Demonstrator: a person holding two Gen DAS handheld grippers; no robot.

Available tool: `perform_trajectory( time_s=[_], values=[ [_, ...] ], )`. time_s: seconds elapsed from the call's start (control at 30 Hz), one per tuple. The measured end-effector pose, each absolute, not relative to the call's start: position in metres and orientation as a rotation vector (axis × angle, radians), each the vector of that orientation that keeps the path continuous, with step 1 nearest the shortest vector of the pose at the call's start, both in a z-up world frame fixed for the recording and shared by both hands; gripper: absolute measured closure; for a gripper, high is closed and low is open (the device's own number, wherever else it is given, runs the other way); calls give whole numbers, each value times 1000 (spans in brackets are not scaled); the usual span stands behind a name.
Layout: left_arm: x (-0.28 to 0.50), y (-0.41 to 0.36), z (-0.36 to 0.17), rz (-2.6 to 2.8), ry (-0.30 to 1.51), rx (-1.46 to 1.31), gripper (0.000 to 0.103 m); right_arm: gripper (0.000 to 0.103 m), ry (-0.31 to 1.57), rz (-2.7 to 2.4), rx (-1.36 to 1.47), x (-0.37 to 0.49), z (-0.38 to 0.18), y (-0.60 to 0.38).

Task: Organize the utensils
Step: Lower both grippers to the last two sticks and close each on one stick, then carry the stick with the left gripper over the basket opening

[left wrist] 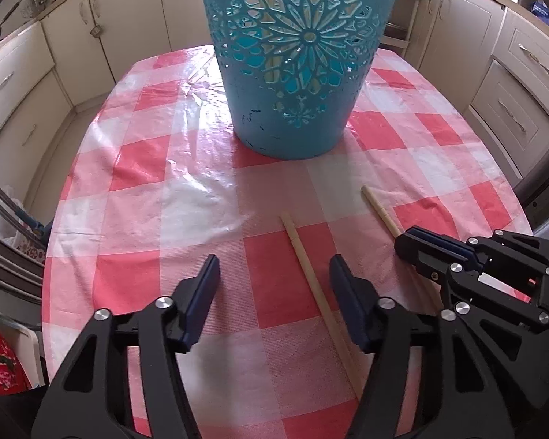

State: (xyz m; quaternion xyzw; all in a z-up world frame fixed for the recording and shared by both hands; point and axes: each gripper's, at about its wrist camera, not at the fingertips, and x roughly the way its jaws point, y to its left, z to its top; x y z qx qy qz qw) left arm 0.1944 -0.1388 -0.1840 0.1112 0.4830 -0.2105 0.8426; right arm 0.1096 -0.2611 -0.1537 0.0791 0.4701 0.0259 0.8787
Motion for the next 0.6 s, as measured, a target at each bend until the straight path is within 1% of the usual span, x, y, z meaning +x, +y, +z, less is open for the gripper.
perform_trajectory(
  time_s=[0.07,0.1,0.13,0.17,0.23,0.33,0.6],
  values=[
    [191,-143,-184,-464,991,259,75,97,977,57,169,109,-154,-262],
    [190,-145,-184,-482,986,257,81,97,975,57,171,109,-154,-262],
    [190,-146,-184,-500,984,251,92,97,973,58,172,109,-154,-262],
    [189,-147,-184,-523,982,250,95,97,971,58,173,109,-154,-262],
    [187,-152,-183,-578,963,272,98,97,966,57,176,109,-154,-262],
    [179,-157,-181,-617,906,339,98,97,960,57,182,110,-154,-262],
    [181,-159,-184,-591,921,350,97,97,950,54,186,114,-155,-263]
  ],
)
